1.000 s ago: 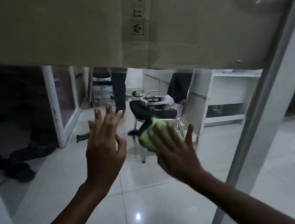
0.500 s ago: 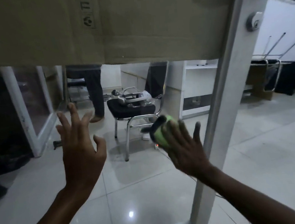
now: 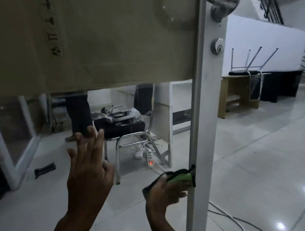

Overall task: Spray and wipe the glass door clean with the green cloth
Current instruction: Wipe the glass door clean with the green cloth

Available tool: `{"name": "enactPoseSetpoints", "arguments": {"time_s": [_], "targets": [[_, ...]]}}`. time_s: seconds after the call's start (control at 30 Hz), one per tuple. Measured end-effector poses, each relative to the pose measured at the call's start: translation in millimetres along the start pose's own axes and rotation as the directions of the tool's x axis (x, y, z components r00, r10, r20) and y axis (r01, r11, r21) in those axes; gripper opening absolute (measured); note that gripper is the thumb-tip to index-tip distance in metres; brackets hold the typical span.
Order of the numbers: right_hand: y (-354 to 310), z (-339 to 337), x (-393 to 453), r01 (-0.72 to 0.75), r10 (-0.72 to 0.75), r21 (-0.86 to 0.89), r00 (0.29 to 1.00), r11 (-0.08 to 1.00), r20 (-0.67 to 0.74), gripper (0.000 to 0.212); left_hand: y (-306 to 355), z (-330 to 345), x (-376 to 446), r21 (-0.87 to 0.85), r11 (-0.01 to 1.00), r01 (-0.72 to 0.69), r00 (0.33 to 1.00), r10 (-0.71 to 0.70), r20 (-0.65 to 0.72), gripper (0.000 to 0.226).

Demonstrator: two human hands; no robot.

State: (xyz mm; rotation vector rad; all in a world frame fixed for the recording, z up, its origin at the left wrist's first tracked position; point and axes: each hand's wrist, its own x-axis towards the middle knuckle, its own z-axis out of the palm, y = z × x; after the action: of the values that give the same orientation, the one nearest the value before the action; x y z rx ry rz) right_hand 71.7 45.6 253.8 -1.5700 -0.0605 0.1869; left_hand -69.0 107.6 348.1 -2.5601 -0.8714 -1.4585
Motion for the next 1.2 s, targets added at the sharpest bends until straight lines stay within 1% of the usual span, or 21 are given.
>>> {"name": "enactPoseSetpoints", "arguments": {"time_s": [0.03,0.1,0.2,0.27,0.33,0.4,0.43,0.47,0.5,0.53,0.6,0.67,0.73,0.77,0.8,0.9,0.97,1.03,1.1,1.13,1.2], "targets": [[-30.2,4.0,-5.3,0.026,-0.024,0.035,0.999,0.999,-0.048,0.092,1.6,-1.5,0.8,0.003,1.000,0.006,1.000,-0.006,0.008,0.080],[-89.5,3.5,-15.0,0.285,-0.284,0.020,0.958,0.958,-0.048,0.085,5.8,-3.6,1.0,-0.004,1.000,0.028,0.999,-0.028,0.033,0.080],[-178.0,3.6,1.1,0.663,-0.666,-0.079,0.745,0.745,-0.034,0.082,11.3,-8.4,1.5,-0.065,0.995,0.070,0.997,-0.067,0.045,0.075],[-231.4,6.3,9.4,0.803,-0.809,-0.158,0.586,0.575,0.032,0.078,17.3,-20.4,4.0,-0.156,0.982,0.108,0.994,-0.107,0.016,0.069],[-257.2,6.2,10.0,0.917,-0.926,-0.273,0.342,0.292,0.158,0.074,23.2,-37.4,12.3,-0.229,0.965,0.129,0.990,-0.140,-0.034,0.064],[-250.3,-2.1,20.2,0.928,-0.932,-0.341,-0.018,-0.151,0.363,0.069,25.5,-53.7,24.7,-0.270,0.958,0.098,0.987,-0.128,-0.095,0.057],[-243.5,-10.3,31.5,0.884,-0.878,-0.336,-0.152,-0.327,0.454,0.065,25.0,-62.0,32.7,-0.287,0.955,0.073,0.987,-0.111,-0.120,0.053],[-237.1,-20.3,45.1,0.853,-0.845,-0.328,-0.213,-0.406,0.490,0.063,23.0,-69.0,40.0,-0.291,0.955,0.051,0.986,-0.094,-0.136,0.049],[-235.2,-28.5,55.7,0.856,-0.861,-0.353,-0.185,-0.378,0.475,0.063,19.4,-76.2,47.4,-0.269,0.963,0.031,0.985,-0.075,-0.155,0.048],[-238.3,-33.4,63.2,0.882,-0.912,-0.399,-0.077,-0.252,0.404,0.065,15.3,-82.4,54.9,-0.221,0.975,0.018,0.984,-0.056,-0.170,0.048],[-256.8,-29.6,63.4,0.866,-0.951,-0.472,0.266,0.165,0.155,0.072,7.2,-89.0,67.6,-0.094,0.995,0.020,0.984,-0.036,-0.174,0.053],[-290.6,-17.2,48.4,0.788,-0.869,-0.407,0.495,0.461,-0.027,0.078,2.4,-93.8,76.9,-0.036,0.997,0.069,0.990,-0.073,-0.124,0.062],[-330.5,0.2,24.6,0.765,-0.821,-0.333,0.568,0.552,-0.055,0.081,-2.2,-97.3,84.5,-0.048,0.994,0.103,0.993,-0.105,-0.047,0.070],[-343.9,5.9,14.7,0.789,-0.842,-0.336,0.539,0.514,-0.025,0.081,-2.0,-98.8,85.5,-0.050,0.994,0.095,0.995,-0.096,-0.015,0.071],[-351.3,14.4,6.4,0.835,-0.893,-0.366,0.449,0.410,0.025,0.080,-3.7,-102.1,85.4,-0.062,0.994,0.086,0.996,-0.085,0.007,0.071],[-338.7,36.2,-14.8,0.900,-0.960,-0.425,0.032,-0.093,0.279,0.077,-12.3,-118.8,82.9,-0.197,0.973,0.120,0.993,-0.122,0.001,0.069],[-312.6,42.7,-20.8,0.822,-0.837,-0.332,-0.281,-0.462,0.470,0.074,-23.3,-130.8,82.7,-0.232,0.963,0.137,0.985,-0.157,-0.068,0.060],[-284.3,37.3,-12.4,0.566,-0.534,-0.183,-0.550,-0.804,0.642,0.069,-32.5,-141.3,84.5,-0.229,0.966,0.121,0.979,-0.154,-0.133,0.051],[-272.7,22.9,4.9,0.342,-0.249,-0.020,-0.640,-0.939,0.727,0.070,-36.5,-150.9,84.9,-0.190,0.978,0.087,0.977,-0.122,-0.177,0.047],[-275.3,17.3,12.9,0.315,-0.206,0.014,-0.654,-0.949,0.728,0.068,-39.1,-155.0,84.2,-0.177,0.981,0.078,0.975,-0.112,-0.191,0.048],[-291.4,13.0,19.6,0.416,-0.360,-0.082,-0.652,-0.906,0.668,0.061,-46.1,-161.4,83.6,-0.168,0.981,0.097,0.969,-0.131,-0.210,0.051]]}}
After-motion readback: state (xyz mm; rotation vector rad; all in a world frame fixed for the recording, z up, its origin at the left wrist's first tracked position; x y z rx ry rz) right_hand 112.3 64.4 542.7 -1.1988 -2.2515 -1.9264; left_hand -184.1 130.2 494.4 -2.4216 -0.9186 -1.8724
